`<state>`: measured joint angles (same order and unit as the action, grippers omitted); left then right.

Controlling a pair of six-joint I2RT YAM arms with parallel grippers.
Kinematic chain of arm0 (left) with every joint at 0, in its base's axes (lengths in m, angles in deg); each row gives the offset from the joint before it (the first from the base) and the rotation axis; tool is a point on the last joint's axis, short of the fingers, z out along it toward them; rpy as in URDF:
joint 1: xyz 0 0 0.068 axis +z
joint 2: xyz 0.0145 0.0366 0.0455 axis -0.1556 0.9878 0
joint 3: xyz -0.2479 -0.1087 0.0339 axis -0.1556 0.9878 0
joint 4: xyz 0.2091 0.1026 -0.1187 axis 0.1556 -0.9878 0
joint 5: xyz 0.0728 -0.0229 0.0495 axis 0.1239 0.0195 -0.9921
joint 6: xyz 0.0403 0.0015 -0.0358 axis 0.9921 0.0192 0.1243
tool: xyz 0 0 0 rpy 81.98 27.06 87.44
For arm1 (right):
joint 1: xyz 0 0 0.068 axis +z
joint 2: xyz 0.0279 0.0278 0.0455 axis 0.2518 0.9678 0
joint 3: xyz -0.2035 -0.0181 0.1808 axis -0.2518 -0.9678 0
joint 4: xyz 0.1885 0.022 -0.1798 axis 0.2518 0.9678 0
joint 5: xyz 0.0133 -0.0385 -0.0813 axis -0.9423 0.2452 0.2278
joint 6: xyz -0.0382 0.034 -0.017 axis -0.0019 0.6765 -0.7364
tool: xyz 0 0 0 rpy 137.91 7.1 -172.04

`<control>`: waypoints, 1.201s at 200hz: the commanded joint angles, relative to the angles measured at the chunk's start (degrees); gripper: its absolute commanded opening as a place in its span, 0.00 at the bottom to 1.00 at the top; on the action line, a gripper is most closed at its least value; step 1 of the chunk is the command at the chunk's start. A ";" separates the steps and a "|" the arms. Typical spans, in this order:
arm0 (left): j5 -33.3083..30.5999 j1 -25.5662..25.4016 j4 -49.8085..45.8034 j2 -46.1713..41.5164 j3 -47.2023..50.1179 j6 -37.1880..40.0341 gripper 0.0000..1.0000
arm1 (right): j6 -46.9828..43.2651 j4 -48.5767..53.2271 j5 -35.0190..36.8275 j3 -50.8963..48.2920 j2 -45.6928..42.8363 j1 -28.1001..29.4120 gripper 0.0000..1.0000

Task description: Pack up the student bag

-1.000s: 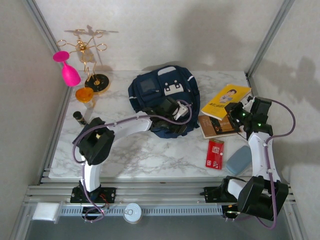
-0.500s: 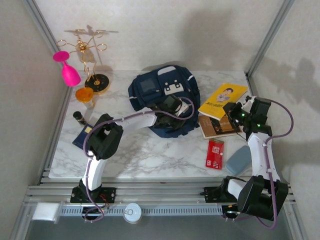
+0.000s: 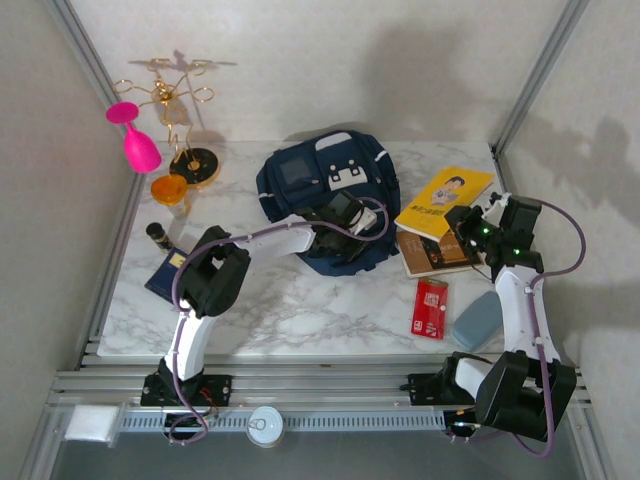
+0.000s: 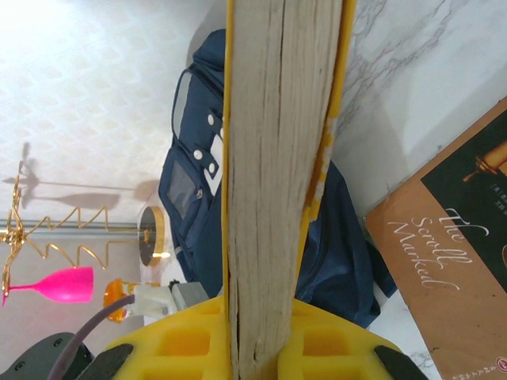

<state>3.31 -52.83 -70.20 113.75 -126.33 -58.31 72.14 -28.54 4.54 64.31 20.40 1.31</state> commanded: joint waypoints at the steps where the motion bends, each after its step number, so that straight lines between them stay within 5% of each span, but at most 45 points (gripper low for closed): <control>1: -5.01 1.49 -1.63 -3.97 -1.85 -2.71 0.00 | -1.59 -3.83 -5.26 -1.02 0.02 -0.36 0.00; 55: -13.70 1.71 -0.35 -15.86 0.08 -8.96 0.00 | -5.02 -0.23 -8.78 -1.30 0.27 3.09 0.00; 101: -15.11 1.47 1.66 -24.60 3.70 -12.01 0.00 | -3.46 -0.23 -10.87 -4.26 -0.70 12.20 0.00; 152: -17.76 0.64 5.52 -30.80 6.93 -16.78 0.00 | 3.00 -11.31 -10.10 -10.33 0.83 26.68 0.00; 240: -16.70 -1.74 6.25 -33.99 8.21 -15.60 0.00 | 4.17 -27.41 -7.37 -2.82 17.20 35.15 0.00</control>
<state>-12.32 -53.20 -68.60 82.10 -117.23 -74.37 76.95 -46.00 -2.82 54.56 32.31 35.30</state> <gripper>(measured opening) 0.044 0.145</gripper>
